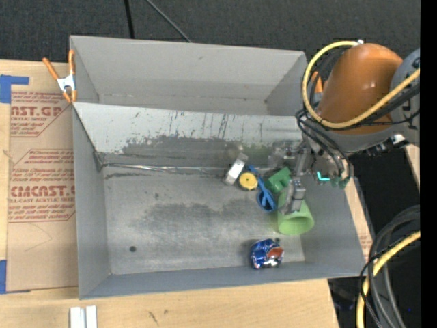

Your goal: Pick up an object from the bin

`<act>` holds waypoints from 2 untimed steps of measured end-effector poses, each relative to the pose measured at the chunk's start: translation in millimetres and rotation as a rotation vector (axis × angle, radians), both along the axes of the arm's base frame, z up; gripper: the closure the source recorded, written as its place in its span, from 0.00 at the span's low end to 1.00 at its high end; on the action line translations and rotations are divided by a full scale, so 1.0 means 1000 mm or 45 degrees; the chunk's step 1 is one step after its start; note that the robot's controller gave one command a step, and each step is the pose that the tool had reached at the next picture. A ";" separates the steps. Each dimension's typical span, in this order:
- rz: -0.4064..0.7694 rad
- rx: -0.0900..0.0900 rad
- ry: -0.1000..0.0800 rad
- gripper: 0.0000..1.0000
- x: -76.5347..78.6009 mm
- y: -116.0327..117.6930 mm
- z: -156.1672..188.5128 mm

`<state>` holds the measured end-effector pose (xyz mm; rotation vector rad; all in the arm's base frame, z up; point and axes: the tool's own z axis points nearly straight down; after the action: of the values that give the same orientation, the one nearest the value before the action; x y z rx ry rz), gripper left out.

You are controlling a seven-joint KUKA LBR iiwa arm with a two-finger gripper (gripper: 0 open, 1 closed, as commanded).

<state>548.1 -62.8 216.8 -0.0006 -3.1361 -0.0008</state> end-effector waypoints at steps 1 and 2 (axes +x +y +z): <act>0.455 0.003 -0.001 0.00 -0.036 -0.043 -0.150; 0.834 -0.004 -0.029 0.00 -0.062 0.001 -0.144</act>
Offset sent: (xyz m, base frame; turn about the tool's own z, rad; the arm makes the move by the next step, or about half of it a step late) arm -0.0347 -0.0431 -0.1468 -0.3586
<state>486.2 -62.1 72.6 1.0158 -2.9905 0.0070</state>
